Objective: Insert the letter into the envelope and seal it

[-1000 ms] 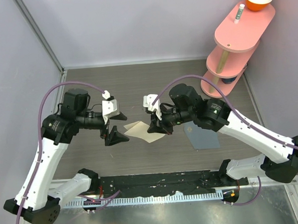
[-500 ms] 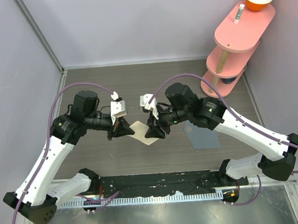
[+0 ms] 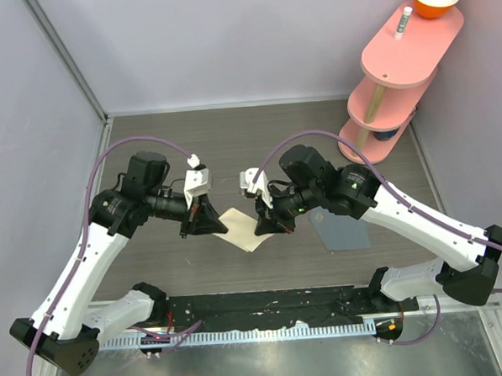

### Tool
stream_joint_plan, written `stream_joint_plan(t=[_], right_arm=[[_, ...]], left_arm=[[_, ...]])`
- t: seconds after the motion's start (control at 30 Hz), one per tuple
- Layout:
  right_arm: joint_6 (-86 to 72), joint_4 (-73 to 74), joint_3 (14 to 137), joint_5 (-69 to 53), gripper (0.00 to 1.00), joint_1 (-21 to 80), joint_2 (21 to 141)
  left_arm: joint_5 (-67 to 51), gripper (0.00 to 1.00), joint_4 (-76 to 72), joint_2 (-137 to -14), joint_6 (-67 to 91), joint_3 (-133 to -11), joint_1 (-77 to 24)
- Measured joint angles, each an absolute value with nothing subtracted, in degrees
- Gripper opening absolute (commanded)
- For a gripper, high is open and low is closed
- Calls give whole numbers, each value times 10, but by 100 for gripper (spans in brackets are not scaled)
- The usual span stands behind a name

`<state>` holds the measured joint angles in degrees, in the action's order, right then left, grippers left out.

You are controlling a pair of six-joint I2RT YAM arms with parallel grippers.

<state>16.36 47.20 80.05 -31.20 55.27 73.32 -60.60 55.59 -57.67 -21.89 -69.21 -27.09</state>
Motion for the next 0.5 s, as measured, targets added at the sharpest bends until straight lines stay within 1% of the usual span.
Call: stream_joint_plan(t=[0.03, 0.07, 0.1, 0.17, 0.27, 0.33, 0.43, 0.47, 0.5], right_arm=[[163, 471, 797, -314, 1, 553, 731], [164, 471, 797, -316, 1, 553, 729], [164, 474, 796, -317, 1, 553, 727], [164, 480, 795, -320, 1, 553, 725], [164, 486, 795, -328, 1, 553, 725], [164, 489, 795, -333, 1, 553, 725], [164, 489, 795, -336, 1, 553, 725], [164, 489, 795, -337, 1, 553, 725], [163, 489, 795, -338, 1, 553, 725]], left_arm=[[-608, 20, 556, -578, -219, -692, -268], [-611, 35, 555, -578, -218, -692, -267], [-614, 41, 550, -577, -208, -692, -266], [-618, 51, 532, -574, -192, -691, -265], [-622, 55, 450, -561, -122, -668, -265], [-622, 55, 381, -551, -61, -649, -265], [-621, 47, 324, -554, -11, -646, -275], [-621, 31, 305, -557, 3, -646, -279], [-621, 19, 295, -560, 15, -646, -283]])
